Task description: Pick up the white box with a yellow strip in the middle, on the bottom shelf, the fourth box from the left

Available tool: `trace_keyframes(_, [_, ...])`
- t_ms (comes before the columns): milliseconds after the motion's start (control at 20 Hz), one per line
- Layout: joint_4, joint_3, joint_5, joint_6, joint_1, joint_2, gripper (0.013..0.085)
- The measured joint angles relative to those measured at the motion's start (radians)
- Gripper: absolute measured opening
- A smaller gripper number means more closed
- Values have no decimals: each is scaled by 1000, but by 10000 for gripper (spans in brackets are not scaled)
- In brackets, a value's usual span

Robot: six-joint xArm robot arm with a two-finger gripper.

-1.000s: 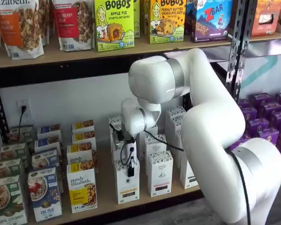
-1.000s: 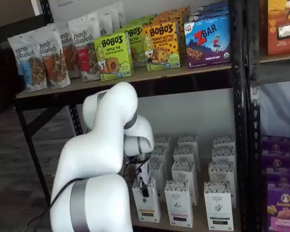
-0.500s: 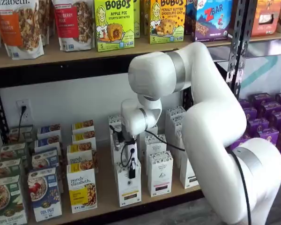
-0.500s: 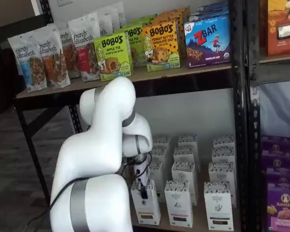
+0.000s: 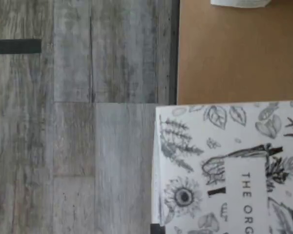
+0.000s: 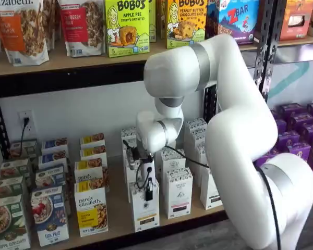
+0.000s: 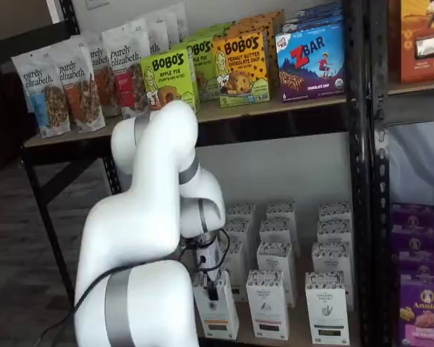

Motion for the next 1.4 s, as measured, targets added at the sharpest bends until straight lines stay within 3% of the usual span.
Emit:
trace_keyframes(300, [-52,123,-51,54,5,-81,490])
trace_keyframes(600, [-46,234,-60,63,20,-164,490])
trace_keyframes(800, [-74,308,-82,92,22,-223,490])
trace_keyframes(1200, [-73,400,-33,96,28,-338,490])
trace_keyframes(1400, [-46,439,-22,74,30,-391,490])
